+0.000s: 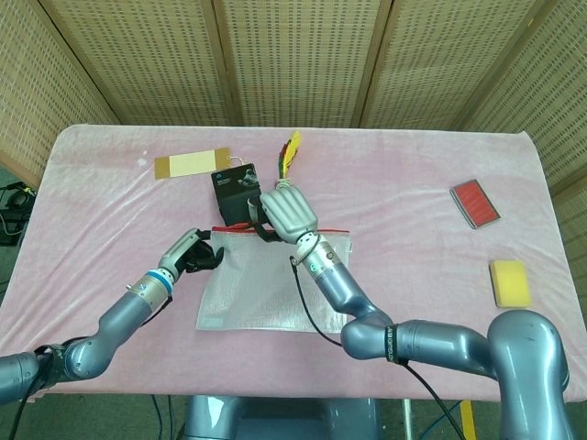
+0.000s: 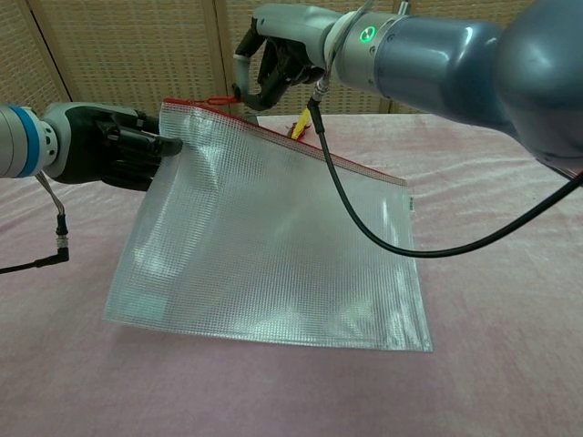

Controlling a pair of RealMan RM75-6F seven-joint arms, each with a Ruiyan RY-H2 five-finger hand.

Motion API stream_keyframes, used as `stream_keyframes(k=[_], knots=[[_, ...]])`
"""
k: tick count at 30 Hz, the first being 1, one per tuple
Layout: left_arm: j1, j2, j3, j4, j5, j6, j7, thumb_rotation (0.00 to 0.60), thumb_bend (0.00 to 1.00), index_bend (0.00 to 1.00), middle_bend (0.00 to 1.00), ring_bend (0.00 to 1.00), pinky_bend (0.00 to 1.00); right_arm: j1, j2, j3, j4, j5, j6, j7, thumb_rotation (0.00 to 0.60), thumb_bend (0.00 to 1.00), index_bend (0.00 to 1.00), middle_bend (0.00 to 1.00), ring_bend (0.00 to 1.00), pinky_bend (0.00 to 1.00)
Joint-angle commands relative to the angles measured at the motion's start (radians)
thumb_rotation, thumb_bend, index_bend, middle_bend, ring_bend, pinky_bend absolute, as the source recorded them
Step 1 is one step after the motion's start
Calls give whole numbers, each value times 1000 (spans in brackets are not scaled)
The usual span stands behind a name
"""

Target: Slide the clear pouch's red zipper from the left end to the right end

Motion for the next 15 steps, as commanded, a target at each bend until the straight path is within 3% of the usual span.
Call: stream_keyframes(k=[1, 15], knots=[[5, 7, -2, -8, 9, -2, 0, 600, 1000, 882, 1000, 988, 1000, -5, 4, -3, 1, 2, -3, 3, 600, 693, 731, 988, 963, 1000], [36, 25, -19, -50, 67, 29, -12, 600, 1000, 887, 1000, 988, 1000, -26, 20, -27, 26, 10, -32, 17, 600, 694, 737, 989, 963, 1000]])
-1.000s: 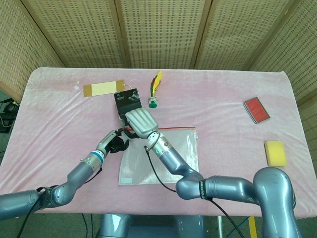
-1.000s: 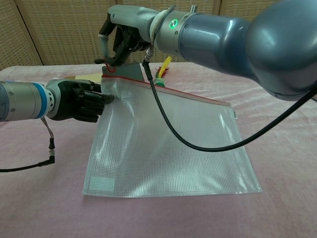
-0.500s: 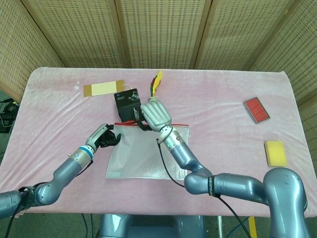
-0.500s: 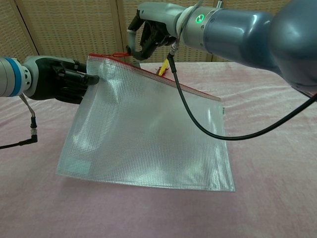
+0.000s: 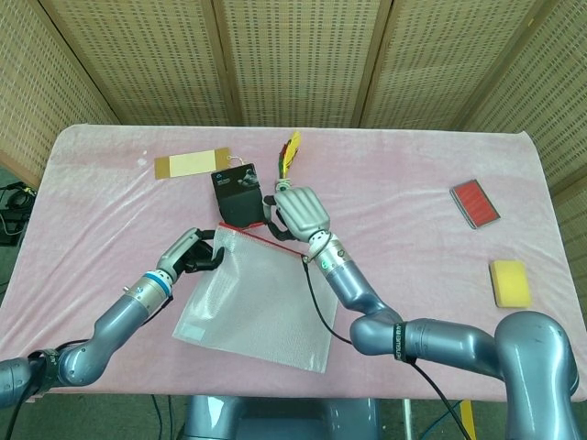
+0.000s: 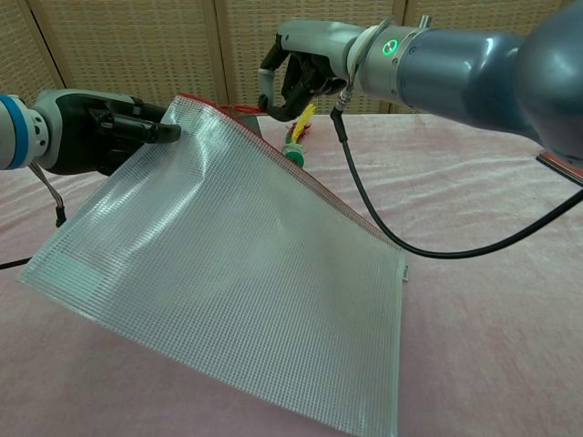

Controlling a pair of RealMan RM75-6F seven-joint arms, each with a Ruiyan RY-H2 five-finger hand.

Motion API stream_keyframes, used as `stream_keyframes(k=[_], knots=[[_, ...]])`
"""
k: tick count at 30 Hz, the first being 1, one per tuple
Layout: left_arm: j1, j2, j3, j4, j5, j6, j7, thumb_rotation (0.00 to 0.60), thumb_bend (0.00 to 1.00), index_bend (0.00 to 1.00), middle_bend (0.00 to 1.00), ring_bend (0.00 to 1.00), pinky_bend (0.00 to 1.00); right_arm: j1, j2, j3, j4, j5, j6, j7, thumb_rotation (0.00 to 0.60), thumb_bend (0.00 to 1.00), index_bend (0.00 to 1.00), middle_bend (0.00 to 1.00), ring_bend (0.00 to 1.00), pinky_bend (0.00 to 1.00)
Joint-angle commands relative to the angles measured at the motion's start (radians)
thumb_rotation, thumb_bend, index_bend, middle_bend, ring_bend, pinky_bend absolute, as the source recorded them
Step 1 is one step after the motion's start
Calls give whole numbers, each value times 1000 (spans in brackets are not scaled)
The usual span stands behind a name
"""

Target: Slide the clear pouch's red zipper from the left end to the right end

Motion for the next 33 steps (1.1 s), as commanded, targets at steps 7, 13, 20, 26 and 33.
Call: stream_keyframes(k=[7, 13, 20, 26, 33], knots=[[10, -1, -12, -4, 13, 19, -14, 600, 1000, 889, 1000, 988, 1000, -10, 11, -8, 2, -8, -9, 9, 600, 695, 739, 990, 963, 1000], [17, -6, -33, -10, 11, 30, -40, 600, 1000, 891, 1000, 988, 1000, -18, 28, -17, -11, -10, -14, 5, 600, 695, 741, 991, 963, 1000], [34, 6, -40, -20, 24, 36, -57, 600, 1000, 893, 1000, 988, 1000, -28, 41, -27, -12, -5, -20, 4, 600, 695, 748, 991, 963, 1000], [46, 26, -51, -32, 40, 18, -79, 600, 1000, 894, 1000, 988, 1000, -36, 44, -39, 2, 2, -21, -3, 600, 695, 748, 991, 963, 1000], [51, 53, -65, -50, 52, 15, -88, 600, 1000, 896, 1000, 988, 1000, -48, 52, -51, 16, 13, -24, -8, 600, 695, 748, 991, 963, 1000]])
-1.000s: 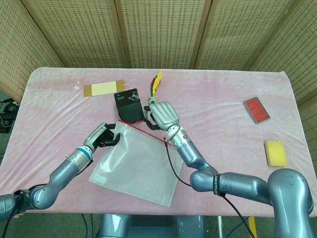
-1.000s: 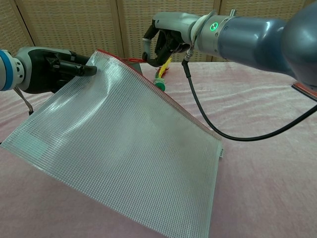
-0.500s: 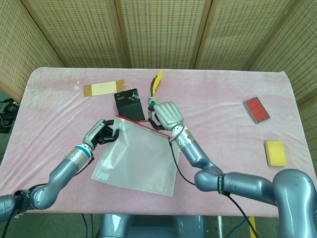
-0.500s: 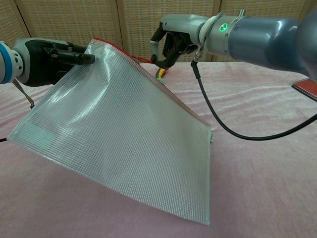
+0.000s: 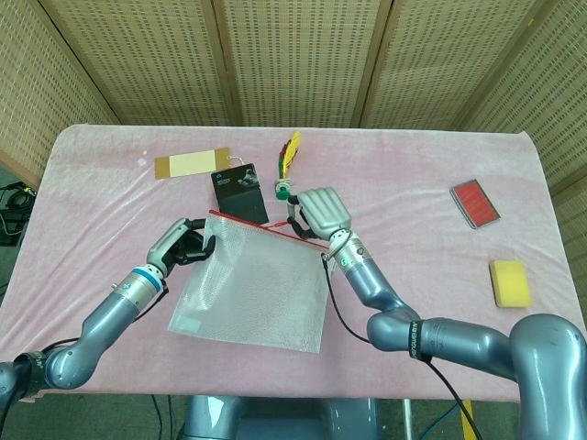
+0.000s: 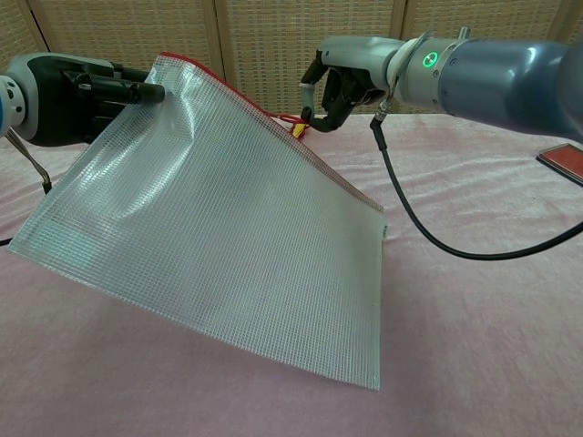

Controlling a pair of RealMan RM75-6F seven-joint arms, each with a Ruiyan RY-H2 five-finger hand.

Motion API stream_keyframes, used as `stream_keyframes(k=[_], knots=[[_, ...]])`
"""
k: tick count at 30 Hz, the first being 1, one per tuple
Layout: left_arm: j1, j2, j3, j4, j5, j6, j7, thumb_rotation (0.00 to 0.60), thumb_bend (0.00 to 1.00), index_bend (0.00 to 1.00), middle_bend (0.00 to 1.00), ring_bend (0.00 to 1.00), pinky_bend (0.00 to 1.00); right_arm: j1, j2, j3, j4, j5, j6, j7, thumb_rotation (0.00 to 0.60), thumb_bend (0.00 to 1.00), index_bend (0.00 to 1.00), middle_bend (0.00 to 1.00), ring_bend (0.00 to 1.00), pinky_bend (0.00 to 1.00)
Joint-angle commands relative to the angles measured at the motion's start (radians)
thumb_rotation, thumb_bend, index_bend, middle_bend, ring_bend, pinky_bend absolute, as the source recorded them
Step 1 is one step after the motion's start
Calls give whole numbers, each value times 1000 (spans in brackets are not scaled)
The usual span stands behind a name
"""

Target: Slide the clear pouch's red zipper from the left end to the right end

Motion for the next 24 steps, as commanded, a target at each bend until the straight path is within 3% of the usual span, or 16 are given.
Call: stream_keyframes(k=[1, 24], knots=[[3, 14, -7, -11, 5, 2, -2, 600, 1000, 896, 1000, 988, 1000, -6, 5, -6, 5, 2, -2, -2, 600, 695, 748, 991, 963, 1000], [57, 208, -67, -156, 64, -56, -82, 600, 1000, 905, 1000, 988, 1000, -104, 61, -69, 135, 22, 6, -27, 600, 695, 748, 991, 963, 1000]])
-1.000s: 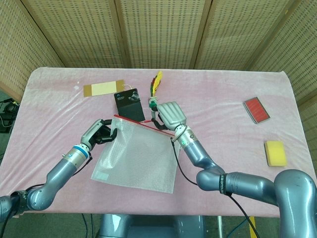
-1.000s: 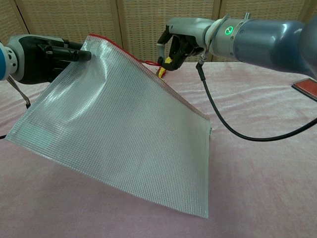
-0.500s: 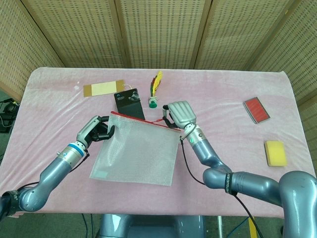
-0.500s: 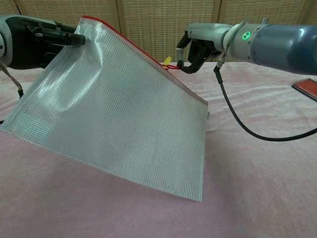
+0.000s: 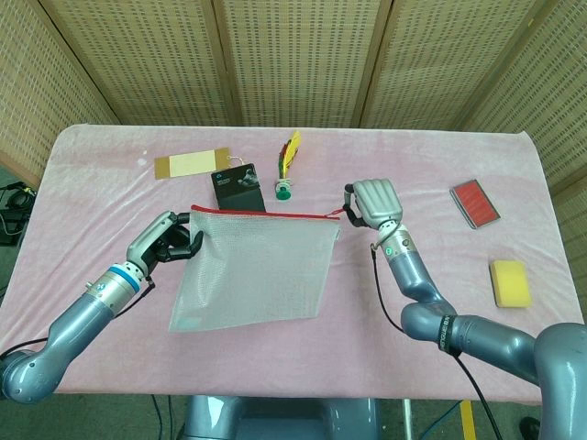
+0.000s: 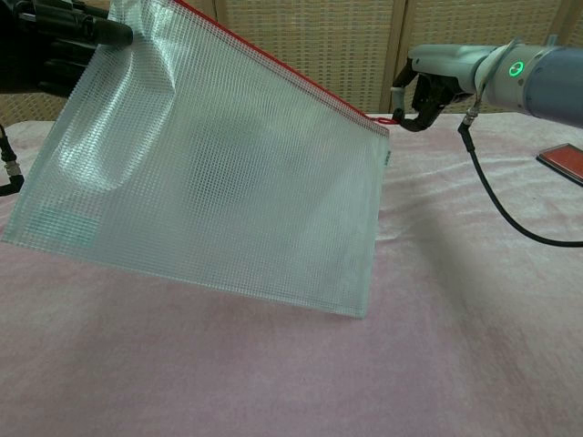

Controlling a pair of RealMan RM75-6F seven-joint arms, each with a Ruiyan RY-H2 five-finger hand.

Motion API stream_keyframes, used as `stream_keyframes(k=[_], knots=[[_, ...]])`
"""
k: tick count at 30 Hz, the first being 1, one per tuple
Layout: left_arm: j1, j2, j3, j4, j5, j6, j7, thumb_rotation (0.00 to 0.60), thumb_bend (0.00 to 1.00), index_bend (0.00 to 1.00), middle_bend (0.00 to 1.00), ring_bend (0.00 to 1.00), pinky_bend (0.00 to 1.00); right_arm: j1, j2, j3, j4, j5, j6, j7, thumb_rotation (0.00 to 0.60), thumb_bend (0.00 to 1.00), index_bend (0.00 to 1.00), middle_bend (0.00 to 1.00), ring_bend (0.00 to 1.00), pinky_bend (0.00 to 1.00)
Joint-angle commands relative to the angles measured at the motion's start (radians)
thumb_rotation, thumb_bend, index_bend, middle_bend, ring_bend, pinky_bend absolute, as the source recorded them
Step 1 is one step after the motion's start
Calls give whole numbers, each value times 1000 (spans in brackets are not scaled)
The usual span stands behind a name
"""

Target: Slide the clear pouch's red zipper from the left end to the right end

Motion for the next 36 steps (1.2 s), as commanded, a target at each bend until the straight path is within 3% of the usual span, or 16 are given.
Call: stream_keyframes(k=[1, 12, 13, 15, 16, 17, 22, 23, 25, 27, 29, 36], knots=[[4, 17, -5, -7, 13, -19, -13, 600, 1000, 905, 1000, 988, 1000, -9, -1, -4, 16, 21, 6, -17, 600, 695, 748, 991, 963, 1000], [8, 54, -22, -16, 32, -47, -64, 600, 1000, 906, 1000, 988, 1000, -42, -1, 1, 48, 70, 2, -39, 600, 682, 727, 991, 963, 1000], [4, 54, -21, -13, 32, -50, -66, 600, 1000, 906, 1000, 988, 1000, -46, 4, 3, 44, 56, -6, -25, 600, 633, 666, 990, 963, 1000], [0, 51, -17, -9, 31, -55, -66, 600, 1000, 906, 1000, 988, 1000, -50, 9, 5, 40, 48, -11, -16, 600, 326, 362, 985, 963, 1000], [-3, 47, -14, -4, 28, -58, -69, 600, 1000, 906, 1000, 988, 1000, -51, 12, 7, 37, 35, -8, -11, 600, 131, 160, 980, 963, 1000], [-7, 39, -9, 5, 24, -61, -72, 600, 1000, 904, 1000, 988, 1000, -51, 14, 4, 36, 19, -1, -16, 600, 13, 41, 973, 962, 1000], [-13, -9, 7, 57, 22, -73, -100, 600, 992, 845, 1000, 988, 1000, -51, 17, -7, 31, -22, 44, -64, 600, 0, 0, 957, 959, 1000], [-12, -16, 11, 68, 25, -77, -103, 600, 963, 792, 1000, 987, 1000, -53, 18, -8, 29, -26, 50, -71, 600, 0, 0, 957, 959, 1000], [-11, -26, 18, 89, 39, -85, -104, 600, 738, 596, 1000, 988, 1000, -55, 21, -11, 23, -31, 59, -85, 600, 0, 0, 956, 958, 1000], [-8, -32, 27, 114, 65, -90, -96, 600, 221, 196, 1000, 988, 1000, -60, 26, -14, 15, -44, 76, -99, 600, 0, 0, 954, 957, 1000], [8, -42, 37, 134, 98, -52, -80, 600, 7, 8, 1000, 988, 1000, -69, 34, -14, -3, -61, 102, -107, 600, 0, 0, 954, 958, 1000], [65, 12, 61, 149, 180, 58, -9, 600, 0, 0, 1000, 988, 1000, -122, 102, -7, -111, -135, 172, -64, 600, 0, 0, 954, 957, 1000]])
